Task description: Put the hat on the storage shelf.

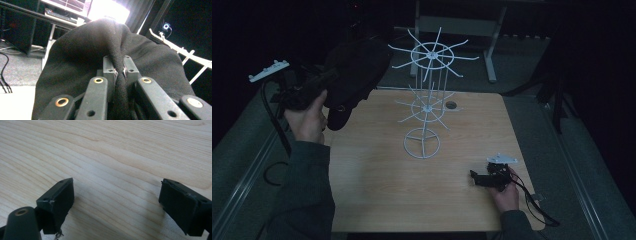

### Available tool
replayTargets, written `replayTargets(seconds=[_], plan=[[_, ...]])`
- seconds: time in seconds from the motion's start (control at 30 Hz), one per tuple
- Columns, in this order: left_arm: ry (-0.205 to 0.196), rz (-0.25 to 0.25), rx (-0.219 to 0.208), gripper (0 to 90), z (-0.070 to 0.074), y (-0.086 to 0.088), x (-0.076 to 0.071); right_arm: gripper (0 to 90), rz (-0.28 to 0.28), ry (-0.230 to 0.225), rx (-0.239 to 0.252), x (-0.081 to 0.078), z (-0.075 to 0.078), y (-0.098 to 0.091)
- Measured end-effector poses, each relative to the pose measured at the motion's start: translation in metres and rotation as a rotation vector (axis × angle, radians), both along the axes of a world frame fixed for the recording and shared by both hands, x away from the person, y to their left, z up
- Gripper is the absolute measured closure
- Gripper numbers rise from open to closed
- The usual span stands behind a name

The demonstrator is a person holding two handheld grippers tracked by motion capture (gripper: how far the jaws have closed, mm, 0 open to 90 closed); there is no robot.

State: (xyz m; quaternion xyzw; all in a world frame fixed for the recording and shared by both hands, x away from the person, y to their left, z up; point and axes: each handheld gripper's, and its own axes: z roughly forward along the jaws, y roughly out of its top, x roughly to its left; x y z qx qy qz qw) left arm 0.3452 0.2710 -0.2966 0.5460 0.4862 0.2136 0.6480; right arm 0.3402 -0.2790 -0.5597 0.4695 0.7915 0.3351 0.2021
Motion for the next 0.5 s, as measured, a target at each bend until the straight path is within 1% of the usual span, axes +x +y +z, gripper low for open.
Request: replayTargets(seconds=[0.23, 0.5], plan=[[-0.009, 0.001, -0.027, 85.1, 0.003, 0.004, -0.001, 12.6, 0.0, 0.0, 0.0, 0.0, 0.0, 0.0], [-0.026, 0.015, -0.028, 85.1, 0.011, 0.004, -0.003, 12.6, 0.0, 0.0, 0.0, 0.0, 0.0, 0.0]])
